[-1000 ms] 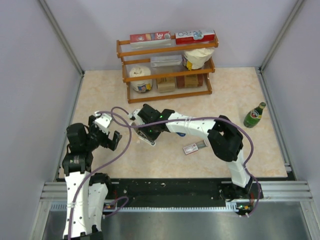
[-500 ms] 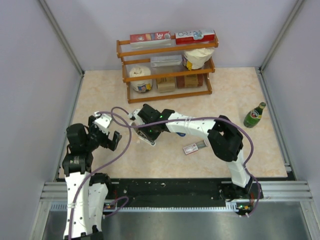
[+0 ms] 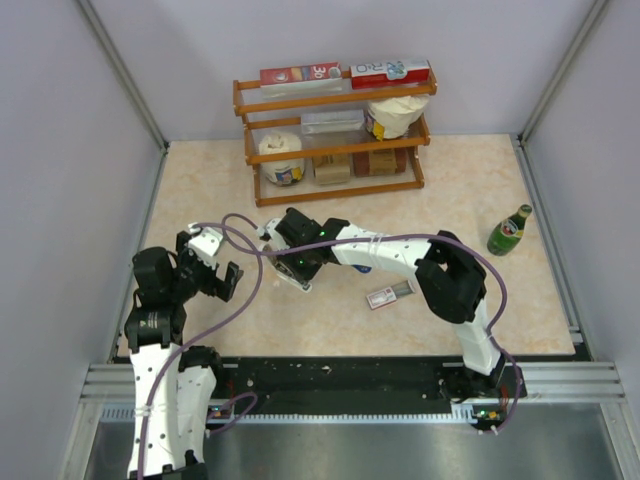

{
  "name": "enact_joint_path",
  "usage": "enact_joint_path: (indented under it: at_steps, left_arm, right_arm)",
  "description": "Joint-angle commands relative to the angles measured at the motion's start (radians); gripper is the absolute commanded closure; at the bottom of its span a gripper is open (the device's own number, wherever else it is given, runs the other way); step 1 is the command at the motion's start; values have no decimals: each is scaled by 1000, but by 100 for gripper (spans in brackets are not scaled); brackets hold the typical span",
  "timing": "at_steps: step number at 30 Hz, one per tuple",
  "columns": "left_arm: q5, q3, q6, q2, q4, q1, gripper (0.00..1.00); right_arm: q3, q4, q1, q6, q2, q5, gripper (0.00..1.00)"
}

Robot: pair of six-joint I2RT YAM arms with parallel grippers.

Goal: Load the staples into the stapler

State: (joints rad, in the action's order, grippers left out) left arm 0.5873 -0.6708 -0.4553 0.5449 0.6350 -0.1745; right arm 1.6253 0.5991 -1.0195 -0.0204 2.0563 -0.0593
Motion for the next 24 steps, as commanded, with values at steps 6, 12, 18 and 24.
enact_joint_path:
  at_steps: [6, 12, 18, 24]
  left_arm:
    - [17, 2, 9, -10, -43, -10, 1]
    - [16, 2, 12, -16, -43, -14, 1]
    - [19, 4, 12, -17, -41, -17, 1]
    - [17, 2, 14, -19, -43, -19, 1]
  right_arm:
    - [13, -27, -1, -1, 2, -42, 95]
    - [1, -38, 1, -10, -5, -42, 94]
    - [-8, -41, 1, -9, 15, -8, 94]
    - [-19, -58, 1, 14, -4, 39, 94]
